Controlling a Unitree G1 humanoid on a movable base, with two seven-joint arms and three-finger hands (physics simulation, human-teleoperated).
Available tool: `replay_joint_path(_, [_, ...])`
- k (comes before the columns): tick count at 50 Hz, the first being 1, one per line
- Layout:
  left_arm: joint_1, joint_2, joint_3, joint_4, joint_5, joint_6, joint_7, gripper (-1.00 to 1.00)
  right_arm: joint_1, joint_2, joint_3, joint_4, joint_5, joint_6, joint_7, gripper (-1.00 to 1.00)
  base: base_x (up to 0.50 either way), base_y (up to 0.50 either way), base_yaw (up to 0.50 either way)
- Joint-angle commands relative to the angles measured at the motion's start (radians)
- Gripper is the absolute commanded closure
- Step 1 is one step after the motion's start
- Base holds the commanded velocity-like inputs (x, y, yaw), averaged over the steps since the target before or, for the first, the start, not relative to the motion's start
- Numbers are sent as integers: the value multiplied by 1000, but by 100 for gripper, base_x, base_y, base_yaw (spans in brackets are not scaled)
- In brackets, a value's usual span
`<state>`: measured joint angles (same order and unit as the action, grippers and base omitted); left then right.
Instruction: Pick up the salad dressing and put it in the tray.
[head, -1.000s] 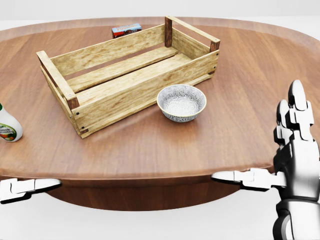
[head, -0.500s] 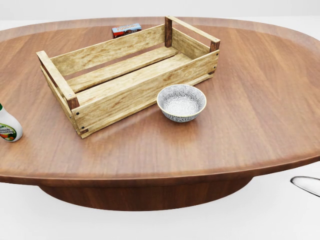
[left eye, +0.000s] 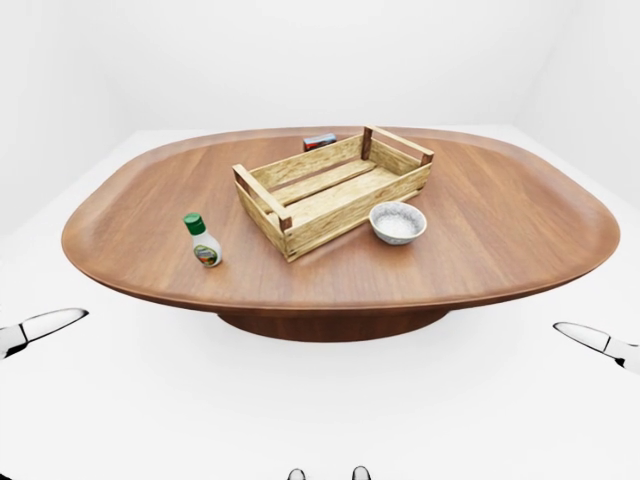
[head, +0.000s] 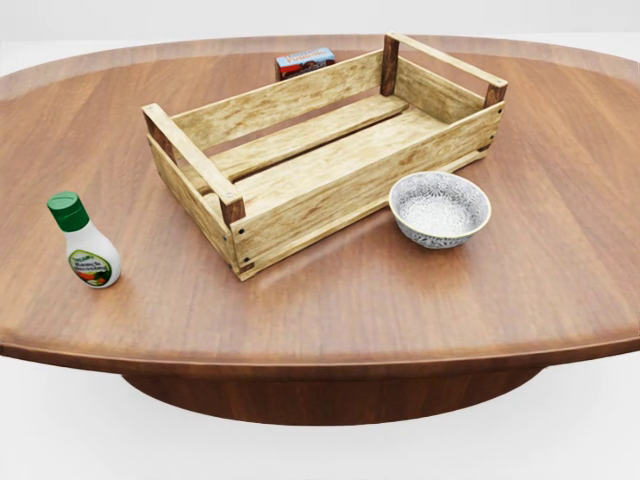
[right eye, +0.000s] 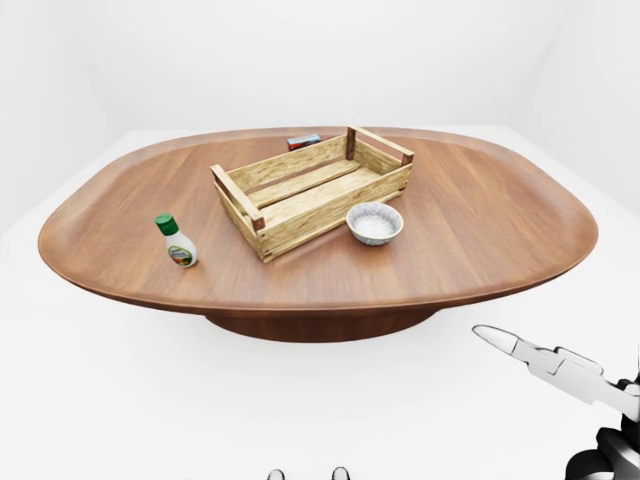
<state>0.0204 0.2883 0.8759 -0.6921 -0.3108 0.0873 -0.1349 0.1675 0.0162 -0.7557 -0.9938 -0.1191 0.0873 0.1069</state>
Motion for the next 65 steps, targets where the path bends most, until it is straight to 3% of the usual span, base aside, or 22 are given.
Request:
replay_joint_path(1, [1, 7, 23, -16, -12, 0, -1, -100, -23, -17, 4, 4, -66, 0, 12, -100, 17, 50, 0])
replay_joint_path(4, [2, 4, 17, -23, -7, 0, -2, -100, -47, -36, 55, 14, -96, 0, -5, -100, 23, 50, 0])
replay_joint_path(13, [0, 5, 22, -28, -8, 0, -9, -100, -41, -42, 102, 21, -133, 0, -14, -100, 28, 49, 0])
replay_joint_path(18, [0, 3, 14, 6, 0, 0, -15, -100, 0, -1, 106, -40, -137, 0, 28, -100, 34, 46, 0])
replay_joint_path(22, [3, -1, -1, 37, 11, 0, -17, -100, 13, 22, 156, -53, -223, 0, 41, -100, 38, 42, 0])
replay_joint_path(29, [7, 0, 2, 43, 5, 0, -18, -100, 25, 53, 137, -53, -204, 0, 63, -100, 37, 43, 0])
replay_joint_path(30, [14, -25, -59, 47, 48, 0, -16, -100, -75, 58, 232, -30, -143, 0, 19, -100, 0, 0, 0])
replay_joint_path(31, [13, -28, -63, 52, 54, 0, -19, -100, -66, 36, 233, -34, -113, 0, 14, -100, 0, 0, 0])
replay_joint_path(34, [13, -26, -47, 58, 47, 0, -29, -100, -16, 10, 206, -37, -89, 0, 1, -100, 0, 0, 0])
replay_joint_path(38, [14, -21, -29, 48, 35, 0, -27, -100, 11, 26, 167, -21, -142, 0, -31, -100, 0, 25, 0])
replay_joint_path(40, [12, -22, -33, 32, 37, 0, -21, -100, 12, 27, 147, 0, -103, 0, -4, -100, 1, 50, 0])
replay_joint_path(46, [11, -25, -30, 17, 38, 0, -26, -100, -12, 21, 207, 10, -117, 0, -14, -100, 3, 50, 0])
replay_joint_path(48, [12, -25, -28, 25, 40, 0, -29, -100, -14, 30, 179, 13, -66, 0, -29, -100, 18, 50, 0])
replay_joint_path(50, [12, -24, -28, 22, 39, 0, -27, -100, -7, 37, 88, -22, 59, 0, -30, -100, 0, 0, 0])
replay_joint_path(52, [12, -25, -32, 15, 43, 0, -25, -100, 25, 24, 46, -41, 65, 0, 1, -100, 0, 0, 0])
replay_joint_path(54, [11, -27, -37, 24, 48, 0, -26, -100, 9, 41, 103, -14, 141, 0, 47, -100, 16, 0, 0])
replay_joint_path(58, [11, -28, -39, 32, 51, 0, -30, -100, 29, 51, 189, -53, 45, 0, 17, -100, 50, 0, 0])
replay_joint_path(65, [13, -29, -51, 84, 59, 0, -34, -100, 44, 56, 220, -53, 79, 0, 9, -100, 50, -6, 0])
